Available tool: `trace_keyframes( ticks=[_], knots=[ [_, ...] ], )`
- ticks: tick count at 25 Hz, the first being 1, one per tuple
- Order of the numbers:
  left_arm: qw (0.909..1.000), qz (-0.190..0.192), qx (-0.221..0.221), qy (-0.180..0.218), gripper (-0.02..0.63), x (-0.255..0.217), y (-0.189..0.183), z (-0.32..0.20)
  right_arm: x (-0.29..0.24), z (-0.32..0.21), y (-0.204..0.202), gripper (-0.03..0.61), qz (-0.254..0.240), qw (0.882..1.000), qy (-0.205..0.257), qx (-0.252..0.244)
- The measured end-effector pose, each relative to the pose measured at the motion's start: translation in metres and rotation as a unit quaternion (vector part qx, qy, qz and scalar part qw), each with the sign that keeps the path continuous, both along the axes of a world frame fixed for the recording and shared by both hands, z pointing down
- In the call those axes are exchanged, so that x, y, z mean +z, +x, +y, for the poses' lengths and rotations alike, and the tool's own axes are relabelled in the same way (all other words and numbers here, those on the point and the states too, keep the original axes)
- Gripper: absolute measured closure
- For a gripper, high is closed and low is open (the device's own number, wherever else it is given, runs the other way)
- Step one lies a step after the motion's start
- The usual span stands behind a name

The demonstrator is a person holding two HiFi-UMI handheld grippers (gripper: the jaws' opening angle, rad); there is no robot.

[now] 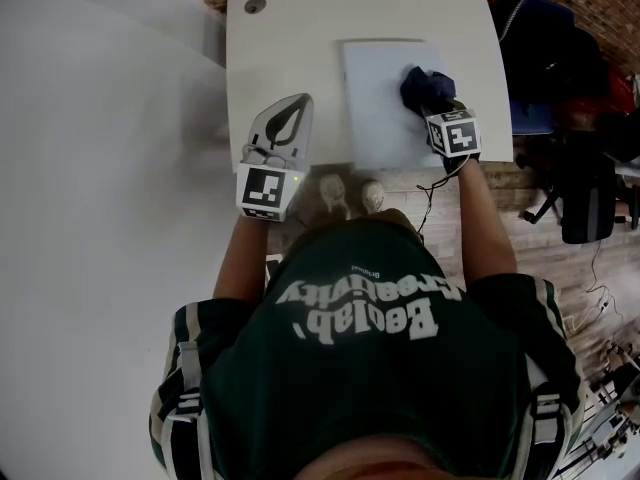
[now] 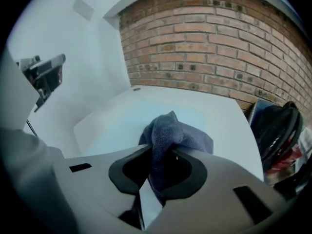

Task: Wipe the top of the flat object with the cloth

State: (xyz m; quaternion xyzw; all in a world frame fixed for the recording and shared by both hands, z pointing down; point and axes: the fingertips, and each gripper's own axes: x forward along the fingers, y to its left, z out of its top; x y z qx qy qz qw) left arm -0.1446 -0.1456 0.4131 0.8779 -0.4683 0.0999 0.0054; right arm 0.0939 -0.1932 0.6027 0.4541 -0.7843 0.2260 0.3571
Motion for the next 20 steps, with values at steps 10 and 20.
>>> trace_keyframes(
  ticks=[10, 20],
  knots=[
    [1.0000, -0.003, 0.008, -0.003, 0.620, 0.002, 0.006, -0.002, 0.017, 0.080, -0.155, 0.526, -0.052, 0.984, -0.057, -0.162],
    [0.9998, -0.006, 0.016, -0.006, 0.620, 0.008, 0.010, -0.006, 0.018, 0.071, -0.042, 0.526, -0.020, 0.996, -0.057, -0.059]
  ],
)
